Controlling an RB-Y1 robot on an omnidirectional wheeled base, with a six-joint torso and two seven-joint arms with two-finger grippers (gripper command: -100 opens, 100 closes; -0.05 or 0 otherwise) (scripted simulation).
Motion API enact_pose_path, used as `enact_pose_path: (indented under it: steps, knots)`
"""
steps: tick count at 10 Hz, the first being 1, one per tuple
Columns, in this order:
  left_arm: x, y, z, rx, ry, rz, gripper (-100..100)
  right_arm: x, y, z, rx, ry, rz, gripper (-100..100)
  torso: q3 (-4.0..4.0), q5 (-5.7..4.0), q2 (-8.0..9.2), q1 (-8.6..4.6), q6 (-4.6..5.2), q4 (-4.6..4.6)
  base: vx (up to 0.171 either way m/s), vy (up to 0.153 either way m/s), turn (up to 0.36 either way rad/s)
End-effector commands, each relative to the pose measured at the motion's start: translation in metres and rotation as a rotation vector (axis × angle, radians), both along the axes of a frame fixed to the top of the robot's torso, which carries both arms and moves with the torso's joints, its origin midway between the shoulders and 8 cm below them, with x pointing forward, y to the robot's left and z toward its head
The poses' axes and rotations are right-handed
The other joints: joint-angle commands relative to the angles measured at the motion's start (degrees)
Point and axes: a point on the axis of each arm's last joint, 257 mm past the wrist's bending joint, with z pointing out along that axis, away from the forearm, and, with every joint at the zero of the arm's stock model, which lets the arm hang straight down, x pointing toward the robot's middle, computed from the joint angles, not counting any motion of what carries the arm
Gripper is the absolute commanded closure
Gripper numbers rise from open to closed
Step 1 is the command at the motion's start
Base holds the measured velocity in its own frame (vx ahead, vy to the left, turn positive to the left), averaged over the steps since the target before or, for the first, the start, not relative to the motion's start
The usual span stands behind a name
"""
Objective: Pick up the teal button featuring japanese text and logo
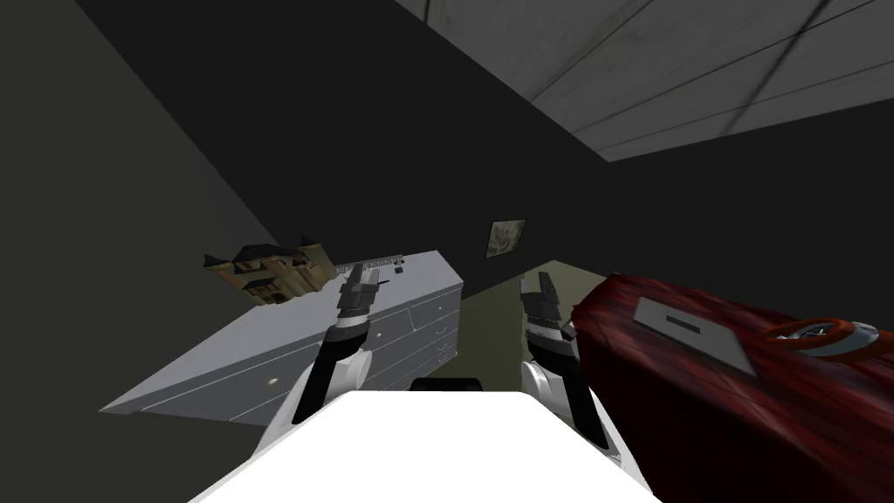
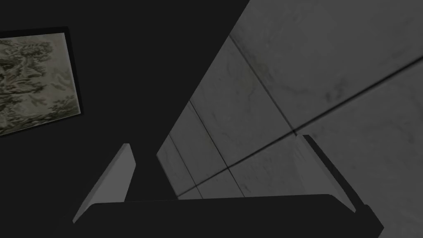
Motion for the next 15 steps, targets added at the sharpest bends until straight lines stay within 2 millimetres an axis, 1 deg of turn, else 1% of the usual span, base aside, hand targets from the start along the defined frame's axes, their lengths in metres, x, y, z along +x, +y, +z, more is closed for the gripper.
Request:
enact_pose_path:
  steps: [1, 2, 4, 6, 7, 10, 11, 12, 13, 14, 15]
  knots:
    - [-0.002, 0.016, -0.006, 0.021, 0.028, 0.034, -100, 0.0, 0.0, 0.0, 0.0, 0.0, 0.0, 0, 0.0, 0.0, 0.0, 0.0, 0.0, 0.0, 0.009, -0.046, -0.133]
    - [-0.004, 0.026, -0.011, 0.033, 0.048, 0.057, -100, 0.0, 0.0, 0.0, 0.0, 0.0, 0.0, 0, -0.01, -0.02, -0.02, -0.13, 0.02, 0.0, 0.012, -0.07, -0.113]
    - [-0.008, 0.053, -0.022, 0.06, 0.101, 0.114, -100, 0.0, 0.0, 0.0, 0.0, 0.0, 0.0, 0, -0.02, -0.07, -0.03, -0.3, 0.01, -0.01, 0.016, -0.094, -0.118]
    - [-0.015, 0.088, -0.036, 0.091, 0.174, 0.186, -100, 0.0, 0.0, 0.0, 0.0, 0.0, 0.0, 0, -0.02, -0.09, -0.02, -0.37, 0.01, -0.01, 0.011, -0.106, -0.148]
    - [-0.015, 0.09, -0.035, 0.093, 0.174, 0.19, -100, 0.0, 0.0, 0.0, 0.0, 0.0, 0.0, 0, 0.0, -0.09, 0.0, -0.39, 0.0, 0.0, 0.005, -0.067, -0.059]
    - [-0.029, 0.146, -0.063, 0.154, 0.325, 0.305, -100, 0.0, 0.0, 0.0, 0.0, 0.0, 0.0, 0, -0.01, -0.07, -0.01, -0.29, 0.02, 0.0, 0.01, -0.082, -0.204]
    - [-0.032, 0.153, -0.059, 0.141, 0.318, 0.314, -100, 0.0, 0.0, 0.0, 0.0, 0.0, 0.0, 0, 0.02, -0.07, 0.04, -0.32, 0.01, 0.0, 0.002, -0.073, -0.044]
    - [-0.037, 0.173, -0.069, 0.167, 0.38, 0.353, -100, 0.0, 0.0, 0.0, 0.0, 0.0, 0.0, 0, 0.03, -0.07, 0.05, -0.28, -0.02, 0.01, 0.016, -0.084, -0.139]
    - [-0.039, 0.177, -0.067, 0.158, 0.375, 0.356, -100, 0.0, 0.0, 0.0, 0.0, 0.0, 0.0, 0, 0.01, -0.07, 0.02, -0.3, 0.01, 0.01, 0.016, -0.064, -0.072]
    - [-0.046, 0.197, -0.077, 0.184, 0.438, 0.395, -100, 0.0, 0.0, 0.0, 0.0, 0.0, 0.0, 0, 0.0, -0.06, 0.0, -0.24, -0.01, 0.0, 0.013, -0.064, -0.194]
    - [-0.047, 0.201, -0.075, 0.173, 0.437, 0.399, -100, 0.0, 0.0, 0.0, 0.0, 0.0, 0.0, 0, 0.0, -0.06, 0.01, -0.22, 0.02, 0.0, 0.007, -0.045, -0.076]
